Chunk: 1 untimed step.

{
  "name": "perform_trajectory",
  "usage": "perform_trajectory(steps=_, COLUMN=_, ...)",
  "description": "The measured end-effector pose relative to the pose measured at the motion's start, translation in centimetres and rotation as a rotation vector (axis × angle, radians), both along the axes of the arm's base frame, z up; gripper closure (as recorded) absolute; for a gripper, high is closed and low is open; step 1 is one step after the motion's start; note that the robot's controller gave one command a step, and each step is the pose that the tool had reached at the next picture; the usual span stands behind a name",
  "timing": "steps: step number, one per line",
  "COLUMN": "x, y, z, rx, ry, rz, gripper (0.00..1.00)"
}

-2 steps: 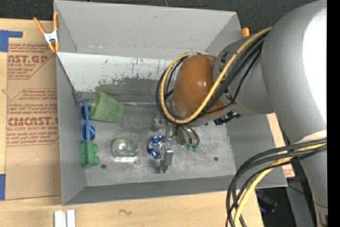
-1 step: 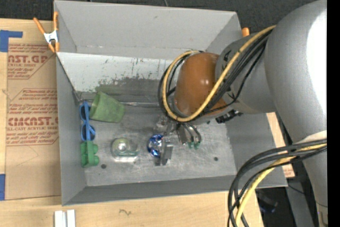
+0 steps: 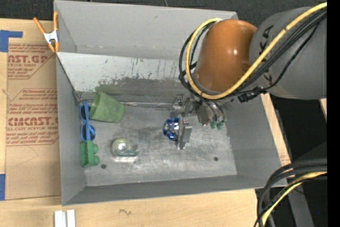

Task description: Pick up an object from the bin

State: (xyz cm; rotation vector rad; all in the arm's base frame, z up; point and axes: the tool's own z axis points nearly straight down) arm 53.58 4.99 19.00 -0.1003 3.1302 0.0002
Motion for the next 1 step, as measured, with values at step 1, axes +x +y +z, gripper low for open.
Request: perform_trajectory(steps=1, x=-1.70, y=-6.83, z=5.47, rx=-0.004, ry=0.004, rz=0.256, gripper=1.00)
